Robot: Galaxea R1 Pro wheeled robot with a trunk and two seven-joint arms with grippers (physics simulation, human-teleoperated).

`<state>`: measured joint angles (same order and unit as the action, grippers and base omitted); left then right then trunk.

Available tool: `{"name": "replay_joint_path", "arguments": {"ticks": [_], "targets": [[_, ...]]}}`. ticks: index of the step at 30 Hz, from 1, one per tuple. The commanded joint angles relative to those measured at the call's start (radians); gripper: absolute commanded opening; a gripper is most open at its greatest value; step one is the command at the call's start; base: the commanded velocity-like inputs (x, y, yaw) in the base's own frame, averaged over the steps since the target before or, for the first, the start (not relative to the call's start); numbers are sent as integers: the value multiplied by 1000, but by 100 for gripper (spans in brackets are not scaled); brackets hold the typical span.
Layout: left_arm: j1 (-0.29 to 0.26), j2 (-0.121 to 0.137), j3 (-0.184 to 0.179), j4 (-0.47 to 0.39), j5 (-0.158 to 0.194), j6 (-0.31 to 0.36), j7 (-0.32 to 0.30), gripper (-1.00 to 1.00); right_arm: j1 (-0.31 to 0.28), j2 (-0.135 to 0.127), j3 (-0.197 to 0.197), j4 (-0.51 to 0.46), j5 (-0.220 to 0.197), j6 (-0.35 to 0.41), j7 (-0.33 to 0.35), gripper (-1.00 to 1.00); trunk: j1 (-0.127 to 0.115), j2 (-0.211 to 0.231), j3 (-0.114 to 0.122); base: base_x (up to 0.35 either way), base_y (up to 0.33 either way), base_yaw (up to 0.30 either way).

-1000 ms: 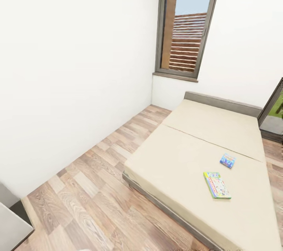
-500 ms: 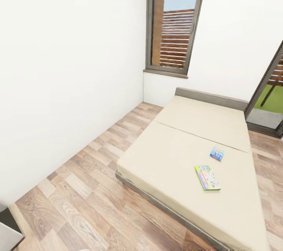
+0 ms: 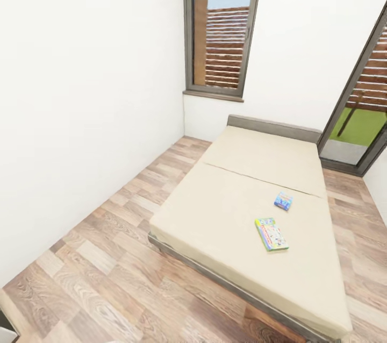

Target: Put all the toys in the child's room - the three board games (two on the bed and one on the table), the two jigsaw puzzles on the table, and the tennis ball on the table - inside the toy box on the table in the child's room.

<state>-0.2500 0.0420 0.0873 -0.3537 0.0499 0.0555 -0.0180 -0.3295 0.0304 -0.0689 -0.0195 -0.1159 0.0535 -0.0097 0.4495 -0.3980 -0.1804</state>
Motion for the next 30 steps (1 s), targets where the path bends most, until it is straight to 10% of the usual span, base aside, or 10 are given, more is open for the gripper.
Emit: {"name": "replay_joint_path", "arguments": {"ticks": [1,30], "targets": [[0,0,3,-2,5,6,-2,100,0,0,-6,-2,-5,5,-1,100,0,-2,-3,0,0,-169],[0,1,3,-2,5,6,-2,100,0,0,-6,-2,-5,3,-1,100,0,-2,-45,0,0,-169]]}}
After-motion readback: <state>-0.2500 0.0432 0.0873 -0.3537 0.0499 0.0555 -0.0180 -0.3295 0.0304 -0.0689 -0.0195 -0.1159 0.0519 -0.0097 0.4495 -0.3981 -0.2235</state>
